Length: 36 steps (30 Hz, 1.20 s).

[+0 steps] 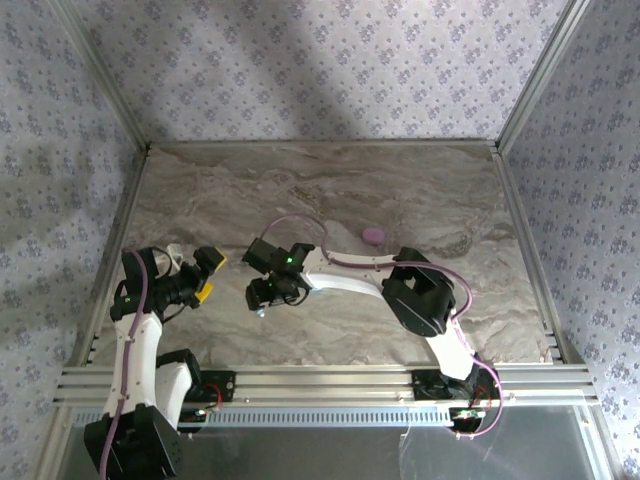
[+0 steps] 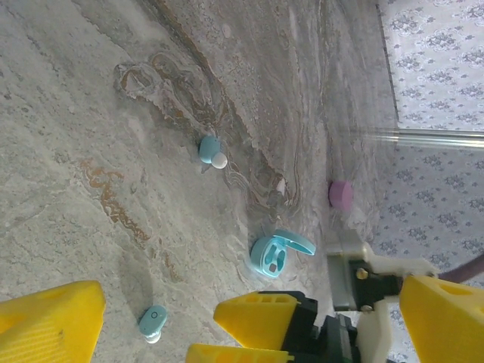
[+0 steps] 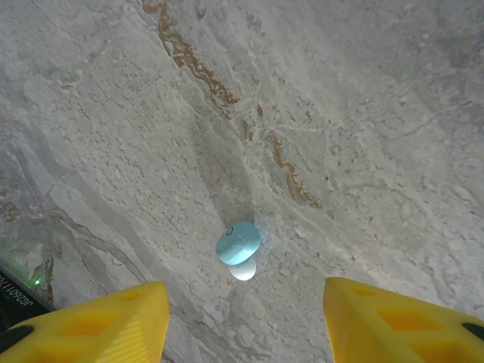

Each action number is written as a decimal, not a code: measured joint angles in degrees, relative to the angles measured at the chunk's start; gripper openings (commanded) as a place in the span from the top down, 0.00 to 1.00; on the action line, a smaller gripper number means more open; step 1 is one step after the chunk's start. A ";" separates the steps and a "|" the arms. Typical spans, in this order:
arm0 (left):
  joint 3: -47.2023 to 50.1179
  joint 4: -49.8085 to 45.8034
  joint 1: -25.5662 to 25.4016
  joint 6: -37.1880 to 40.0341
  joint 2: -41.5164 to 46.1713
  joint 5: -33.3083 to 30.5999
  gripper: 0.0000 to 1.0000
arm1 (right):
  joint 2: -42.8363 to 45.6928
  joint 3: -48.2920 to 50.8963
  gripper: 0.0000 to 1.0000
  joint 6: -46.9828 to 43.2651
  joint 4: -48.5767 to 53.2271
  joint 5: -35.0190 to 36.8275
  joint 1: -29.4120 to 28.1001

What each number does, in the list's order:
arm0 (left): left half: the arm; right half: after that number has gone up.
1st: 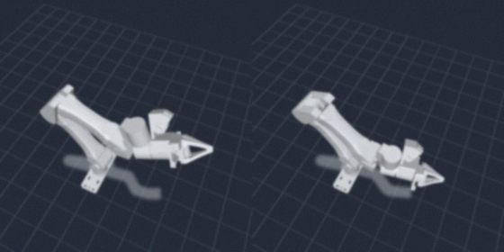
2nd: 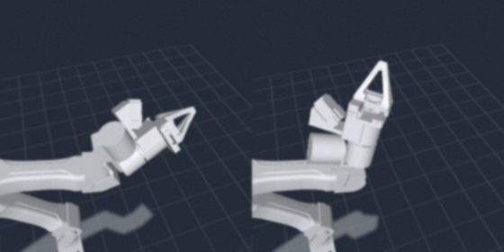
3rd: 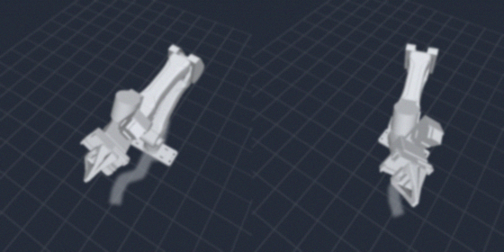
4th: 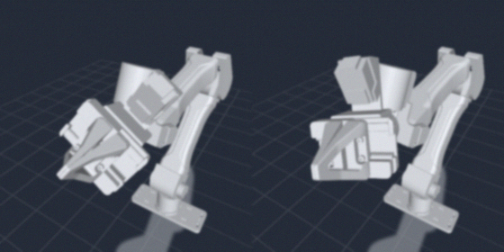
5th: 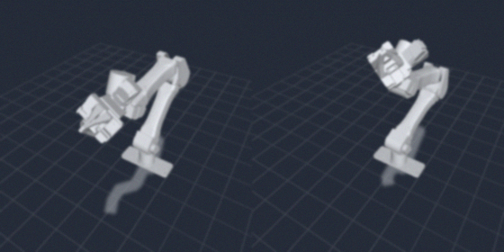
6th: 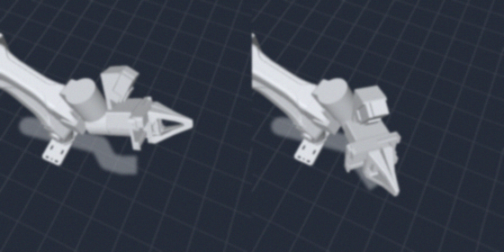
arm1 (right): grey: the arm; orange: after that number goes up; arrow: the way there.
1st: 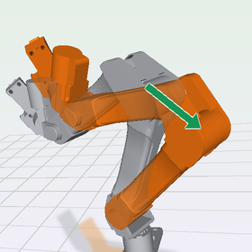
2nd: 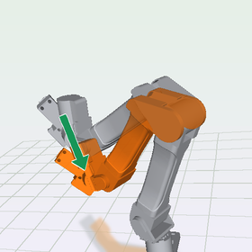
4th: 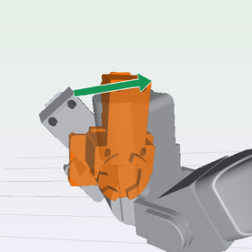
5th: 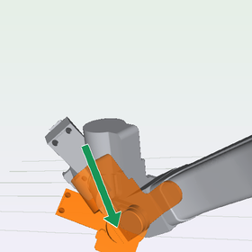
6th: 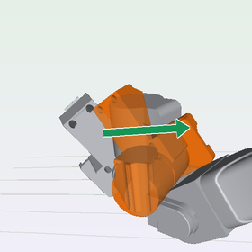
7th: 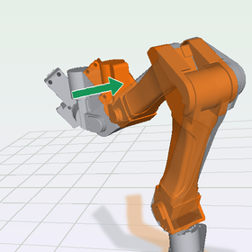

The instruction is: Insert the wireless bluetooth earbuds into the charging case

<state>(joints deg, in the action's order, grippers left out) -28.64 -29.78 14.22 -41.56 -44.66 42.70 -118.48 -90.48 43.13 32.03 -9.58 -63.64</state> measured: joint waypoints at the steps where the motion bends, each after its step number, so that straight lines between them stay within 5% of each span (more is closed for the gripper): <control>1: 0.00 0.00 0.04 0.00 0.00 0.02 0.00 | -0.61 -0.46 0.42 0.00 0.07 -0.35 -0.07; 36: 0.00 -0.02 0.04 0.04 0.00 0.17 0.00 | -9.25 -9.49 0.47 -0.79 3.85 -5.75 -0.92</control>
<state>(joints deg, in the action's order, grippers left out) -28.64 -29.80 14.26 -41.52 -44.66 42.87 -127.72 -99.96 42.35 35.88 -15.33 -64.55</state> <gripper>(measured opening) 0.997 0.534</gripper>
